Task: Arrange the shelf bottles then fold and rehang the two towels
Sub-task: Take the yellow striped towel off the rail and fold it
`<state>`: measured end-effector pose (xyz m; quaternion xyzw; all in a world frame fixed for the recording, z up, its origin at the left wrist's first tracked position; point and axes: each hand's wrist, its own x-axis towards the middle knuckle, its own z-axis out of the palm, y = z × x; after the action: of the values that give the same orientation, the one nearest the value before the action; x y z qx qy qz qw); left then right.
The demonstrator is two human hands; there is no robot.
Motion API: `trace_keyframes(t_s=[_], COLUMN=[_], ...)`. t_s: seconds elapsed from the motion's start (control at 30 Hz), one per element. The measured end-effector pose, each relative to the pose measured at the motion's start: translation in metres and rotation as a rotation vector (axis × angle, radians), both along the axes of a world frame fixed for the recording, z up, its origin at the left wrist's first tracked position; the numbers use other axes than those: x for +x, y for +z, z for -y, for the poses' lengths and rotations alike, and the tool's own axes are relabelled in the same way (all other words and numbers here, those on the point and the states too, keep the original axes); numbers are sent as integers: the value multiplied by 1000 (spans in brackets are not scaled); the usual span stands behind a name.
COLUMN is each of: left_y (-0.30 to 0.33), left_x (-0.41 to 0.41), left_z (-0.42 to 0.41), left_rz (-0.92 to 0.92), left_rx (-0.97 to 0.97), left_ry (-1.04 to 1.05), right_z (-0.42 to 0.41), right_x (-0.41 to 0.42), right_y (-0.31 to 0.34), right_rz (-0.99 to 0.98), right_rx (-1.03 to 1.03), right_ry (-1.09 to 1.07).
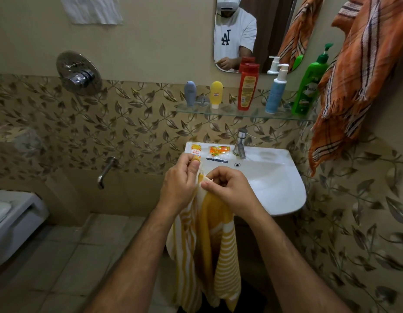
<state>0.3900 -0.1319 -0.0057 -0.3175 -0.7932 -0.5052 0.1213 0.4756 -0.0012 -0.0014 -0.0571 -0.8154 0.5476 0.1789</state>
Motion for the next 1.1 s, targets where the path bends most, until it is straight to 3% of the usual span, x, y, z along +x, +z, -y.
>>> trace_keyframes(t_s=[0.1,0.17,0.3,0.43,0.67,0.93,1.1], left_y=[3,8,14,21,43,26,18], left_x=[-14,-22,-20,-29,-52,-72,-65], left_z=[3,5,-1,-5,17,44,43], left_rz=[69,103,126,169,78,129,198], left_rx=[198,275,385,543,613,605,489], left_ry=[64,93,161,326,426,538,530], right_z=[-7,-6,6,16,-4,-36,-48], right_x=[11,18,17,13,16,31,30], right_y=[-16,-27,-36,-33,-54,-34,-27], right_rz=[98,144,77,64,294,334,268], right_rx=[-273,-323,-348,-218,-155,-209,-226], right_ry=[93,144,159,139,74,177,6])
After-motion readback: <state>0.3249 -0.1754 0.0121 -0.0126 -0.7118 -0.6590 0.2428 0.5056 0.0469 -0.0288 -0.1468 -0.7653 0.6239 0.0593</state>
